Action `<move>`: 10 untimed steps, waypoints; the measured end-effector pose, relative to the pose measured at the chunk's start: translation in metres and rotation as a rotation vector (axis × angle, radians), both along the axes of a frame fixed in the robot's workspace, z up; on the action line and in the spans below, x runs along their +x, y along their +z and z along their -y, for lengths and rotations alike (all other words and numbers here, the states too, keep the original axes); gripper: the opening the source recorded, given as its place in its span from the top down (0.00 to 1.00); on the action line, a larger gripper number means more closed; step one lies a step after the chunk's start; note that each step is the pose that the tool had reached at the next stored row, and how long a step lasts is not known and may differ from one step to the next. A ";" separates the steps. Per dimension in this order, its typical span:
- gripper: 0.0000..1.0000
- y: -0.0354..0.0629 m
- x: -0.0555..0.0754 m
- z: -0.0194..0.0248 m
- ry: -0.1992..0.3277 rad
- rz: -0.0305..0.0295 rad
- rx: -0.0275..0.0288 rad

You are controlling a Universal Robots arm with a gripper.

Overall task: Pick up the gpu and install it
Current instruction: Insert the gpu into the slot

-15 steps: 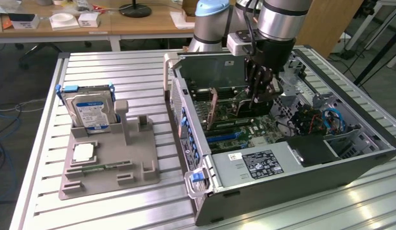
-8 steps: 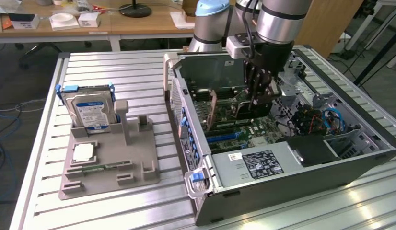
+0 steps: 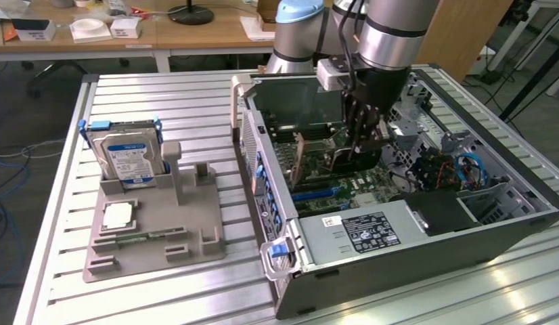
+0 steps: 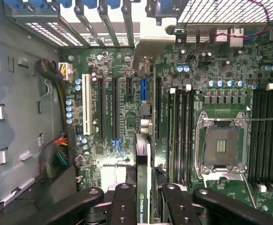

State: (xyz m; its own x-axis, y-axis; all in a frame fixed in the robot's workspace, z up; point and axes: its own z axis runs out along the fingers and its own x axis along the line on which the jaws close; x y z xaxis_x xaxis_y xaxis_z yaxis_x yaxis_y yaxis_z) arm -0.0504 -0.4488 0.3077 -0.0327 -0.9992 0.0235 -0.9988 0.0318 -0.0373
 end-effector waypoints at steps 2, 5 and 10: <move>0.74 -0.0037 0.000 0.0003 0.000 0.0000 0.0001; 0.74 -0.0082 -0.001 0.0022 0.000 -0.0001 -0.0001; 0.74 -0.0156 -0.007 0.0046 0.001 0.0000 0.0000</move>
